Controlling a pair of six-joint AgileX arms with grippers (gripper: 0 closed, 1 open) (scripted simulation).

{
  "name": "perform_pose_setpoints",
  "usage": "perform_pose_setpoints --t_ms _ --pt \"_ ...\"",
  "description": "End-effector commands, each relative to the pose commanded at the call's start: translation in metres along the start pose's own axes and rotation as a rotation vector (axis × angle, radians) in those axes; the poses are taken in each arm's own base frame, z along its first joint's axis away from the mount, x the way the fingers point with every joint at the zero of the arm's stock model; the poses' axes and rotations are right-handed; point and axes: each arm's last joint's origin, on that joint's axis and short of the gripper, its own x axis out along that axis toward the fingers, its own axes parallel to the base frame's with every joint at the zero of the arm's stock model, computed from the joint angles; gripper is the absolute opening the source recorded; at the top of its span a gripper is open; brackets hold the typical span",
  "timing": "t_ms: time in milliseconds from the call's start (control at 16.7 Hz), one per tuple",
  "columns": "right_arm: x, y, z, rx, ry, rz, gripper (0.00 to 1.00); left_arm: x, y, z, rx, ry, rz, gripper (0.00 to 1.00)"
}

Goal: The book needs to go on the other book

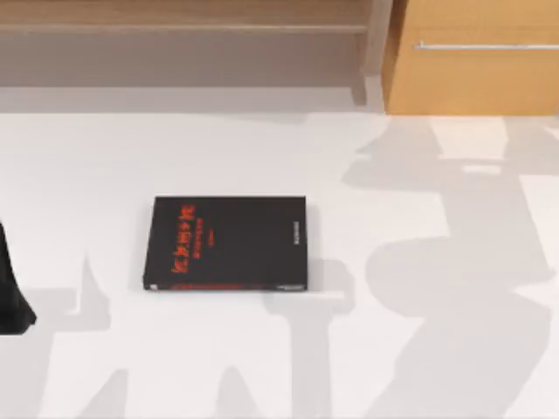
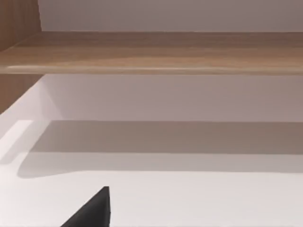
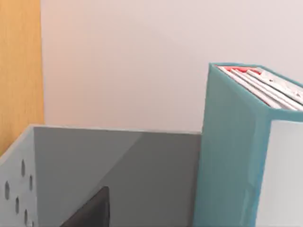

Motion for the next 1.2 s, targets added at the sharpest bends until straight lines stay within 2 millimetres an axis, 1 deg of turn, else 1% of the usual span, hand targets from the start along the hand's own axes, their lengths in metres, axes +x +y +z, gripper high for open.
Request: perform_pose_setpoints --t_ms 60,180,300,360,660,780,1020,1200 --pt "0.010 -0.009 -0.014 0.009 0.021 0.010 1.00 0.000 0.000 0.000 0.000 0.000 0.000 1.00" --pt "0.022 -0.023 -0.039 0.027 0.060 0.027 1.00 0.000 0.000 0.000 0.000 0.000 0.000 1.00" --pt "0.027 -0.031 -0.054 0.041 0.087 0.039 1.00 0.000 0.000 0.000 0.000 0.000 0.000 1.00" --pt "0.028 -0.032 -0.057 0.044 0.093 0.041 1.00 0.000 0.000 0.000 0.000 0.000 0.000 1.00" --pt "0.029 -0.030 -0.058 0.045 0.095 0.043 1.00 0.000 0.000 0.000 0.000 0.000 0.000 1.00" --pt "0.035 -0.030 -0.057 0.044 0.093 0.041 1.00 0.000 0.000 0.000 0.000 0.000 0.000 1.00" --pt "0.053 -0.029 -0.059 0.044 0.092 0.043 1.00 0.000 0.000 0.000 0.000 0.000 0.000 1.00" --pt "0.058 -0.031 -0.060 0.044 0.093 0.041 1.00 0.000 0.000 0.000 0.000 0.000 0.000 1.00"
